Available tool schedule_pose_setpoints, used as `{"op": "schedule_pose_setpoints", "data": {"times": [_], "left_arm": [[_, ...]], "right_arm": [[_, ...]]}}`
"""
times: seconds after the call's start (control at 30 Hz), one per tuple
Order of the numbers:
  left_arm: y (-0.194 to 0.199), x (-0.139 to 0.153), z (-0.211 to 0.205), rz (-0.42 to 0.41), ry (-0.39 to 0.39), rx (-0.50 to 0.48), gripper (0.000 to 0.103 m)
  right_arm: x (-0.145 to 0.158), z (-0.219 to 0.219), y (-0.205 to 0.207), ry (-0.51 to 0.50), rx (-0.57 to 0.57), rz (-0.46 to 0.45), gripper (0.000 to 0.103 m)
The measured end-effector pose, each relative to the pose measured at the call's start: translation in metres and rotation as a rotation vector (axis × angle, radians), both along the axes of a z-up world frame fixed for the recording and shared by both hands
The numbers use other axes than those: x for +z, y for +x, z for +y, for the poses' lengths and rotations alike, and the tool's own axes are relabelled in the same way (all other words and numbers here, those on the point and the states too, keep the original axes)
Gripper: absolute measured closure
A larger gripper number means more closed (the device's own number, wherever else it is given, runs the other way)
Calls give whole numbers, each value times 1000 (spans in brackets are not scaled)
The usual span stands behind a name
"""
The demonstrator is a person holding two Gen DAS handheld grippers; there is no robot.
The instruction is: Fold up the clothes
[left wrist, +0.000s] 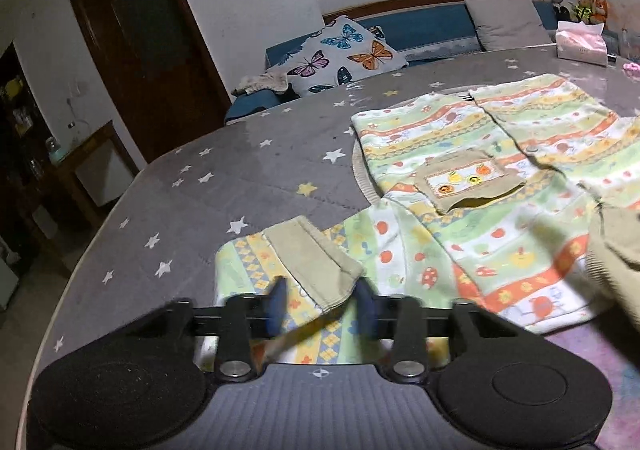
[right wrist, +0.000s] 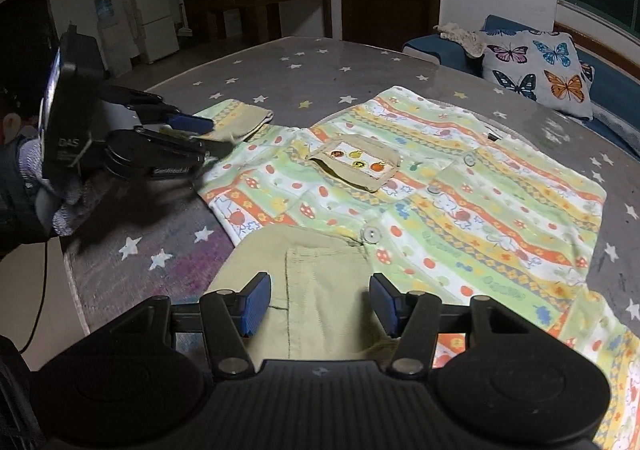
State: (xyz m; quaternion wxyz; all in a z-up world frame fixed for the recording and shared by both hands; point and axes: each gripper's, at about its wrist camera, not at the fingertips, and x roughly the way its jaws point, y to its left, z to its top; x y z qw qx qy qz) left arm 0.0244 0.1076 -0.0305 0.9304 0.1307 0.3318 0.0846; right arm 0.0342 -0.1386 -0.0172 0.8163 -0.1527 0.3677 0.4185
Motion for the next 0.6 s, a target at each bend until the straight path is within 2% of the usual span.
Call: {"op": "schedule_pose_setpoints", "data": {"times": [0.07,0.27,0.47,0.6], "left_arm": [[-2,3,12,-20,-24,37,99],[-27,27,77,-121,-160,277,100],[-38,19,135,-107,-264,480,100],[-36,10,150,-88,-305,521,100]], "right_arm": [[-1,2,0,1,-3,5,50],[-3,3,0,2,-10,16,55],[-13,5,1,-16,-16,35,56],[-11,7,1,-33,-5,24,56]]}}
